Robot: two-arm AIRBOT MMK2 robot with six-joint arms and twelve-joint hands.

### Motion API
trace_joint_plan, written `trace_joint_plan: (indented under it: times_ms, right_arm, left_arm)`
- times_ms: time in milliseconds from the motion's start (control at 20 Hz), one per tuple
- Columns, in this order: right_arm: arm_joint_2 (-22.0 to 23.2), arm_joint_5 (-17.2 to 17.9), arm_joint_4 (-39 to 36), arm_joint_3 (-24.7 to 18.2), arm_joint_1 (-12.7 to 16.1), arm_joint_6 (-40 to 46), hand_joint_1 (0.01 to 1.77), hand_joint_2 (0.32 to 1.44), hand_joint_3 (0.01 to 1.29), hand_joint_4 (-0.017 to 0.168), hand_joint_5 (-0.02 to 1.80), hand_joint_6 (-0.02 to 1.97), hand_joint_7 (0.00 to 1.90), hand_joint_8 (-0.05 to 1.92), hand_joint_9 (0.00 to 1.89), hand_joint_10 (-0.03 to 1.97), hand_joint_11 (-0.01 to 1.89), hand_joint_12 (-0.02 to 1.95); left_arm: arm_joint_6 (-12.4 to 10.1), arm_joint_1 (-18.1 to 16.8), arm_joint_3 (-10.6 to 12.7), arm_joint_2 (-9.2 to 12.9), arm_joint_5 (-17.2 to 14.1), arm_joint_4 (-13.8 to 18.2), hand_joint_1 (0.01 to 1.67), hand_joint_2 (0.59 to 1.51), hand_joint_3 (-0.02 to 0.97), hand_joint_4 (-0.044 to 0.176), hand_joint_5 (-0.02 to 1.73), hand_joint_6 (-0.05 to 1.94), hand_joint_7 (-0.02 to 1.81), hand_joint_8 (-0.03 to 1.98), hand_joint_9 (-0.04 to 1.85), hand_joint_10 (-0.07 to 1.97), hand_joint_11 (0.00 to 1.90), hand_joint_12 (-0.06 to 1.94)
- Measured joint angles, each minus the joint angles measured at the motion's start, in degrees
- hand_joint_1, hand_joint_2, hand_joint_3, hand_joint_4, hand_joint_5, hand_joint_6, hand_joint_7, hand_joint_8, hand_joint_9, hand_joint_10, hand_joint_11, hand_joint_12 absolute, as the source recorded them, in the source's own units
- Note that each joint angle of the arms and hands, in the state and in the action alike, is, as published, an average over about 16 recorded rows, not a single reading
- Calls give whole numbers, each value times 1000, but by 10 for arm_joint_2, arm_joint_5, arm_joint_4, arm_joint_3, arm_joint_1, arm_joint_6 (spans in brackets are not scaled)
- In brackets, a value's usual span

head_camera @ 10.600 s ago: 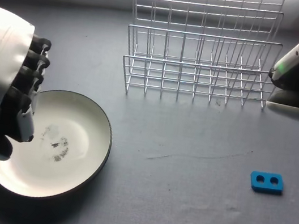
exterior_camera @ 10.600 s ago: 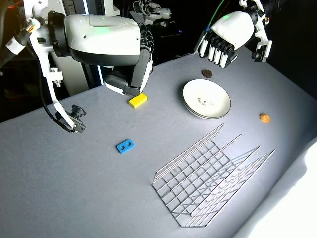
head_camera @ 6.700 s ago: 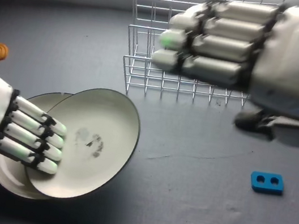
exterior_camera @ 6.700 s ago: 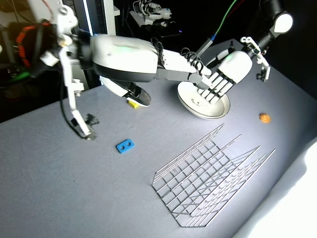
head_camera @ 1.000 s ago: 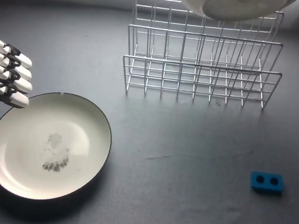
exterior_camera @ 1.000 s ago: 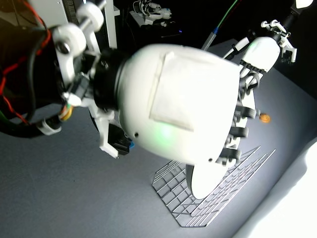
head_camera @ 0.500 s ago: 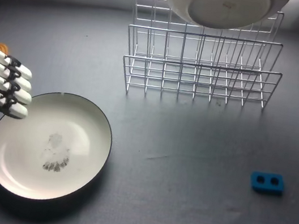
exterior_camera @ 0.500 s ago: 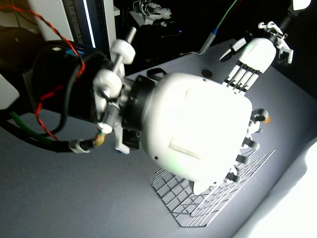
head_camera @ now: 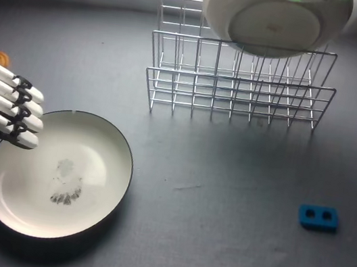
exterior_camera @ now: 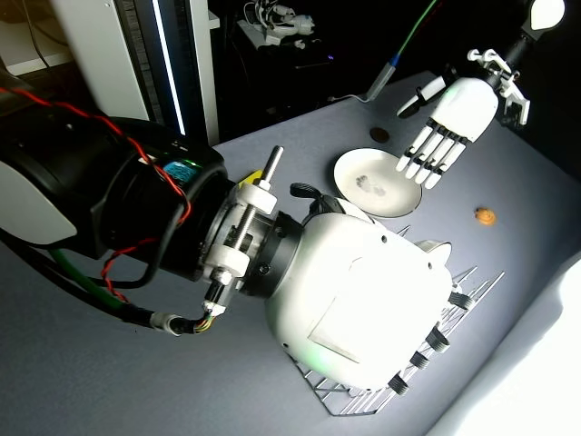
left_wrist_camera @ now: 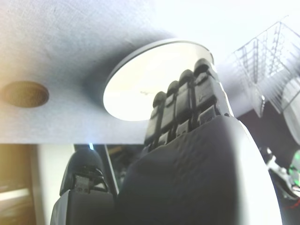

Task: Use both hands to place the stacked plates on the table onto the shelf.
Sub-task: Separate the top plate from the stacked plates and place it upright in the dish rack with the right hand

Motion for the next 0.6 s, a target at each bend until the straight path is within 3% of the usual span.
trace_joint_plan:
  times_ms: [600]
  right_arm:
    - [-35, 12, 41, 38, -45, 4, 1221, 1018, 11, -4, 937, 918, 1128, 763, 1337, 17, 1019, 801]
  left_arm:
    - [1, 19, 14, -12, 7, -1, 13, 1214, 18, 2, 37, 19, 19, 3, 20, 6, 17, 5]
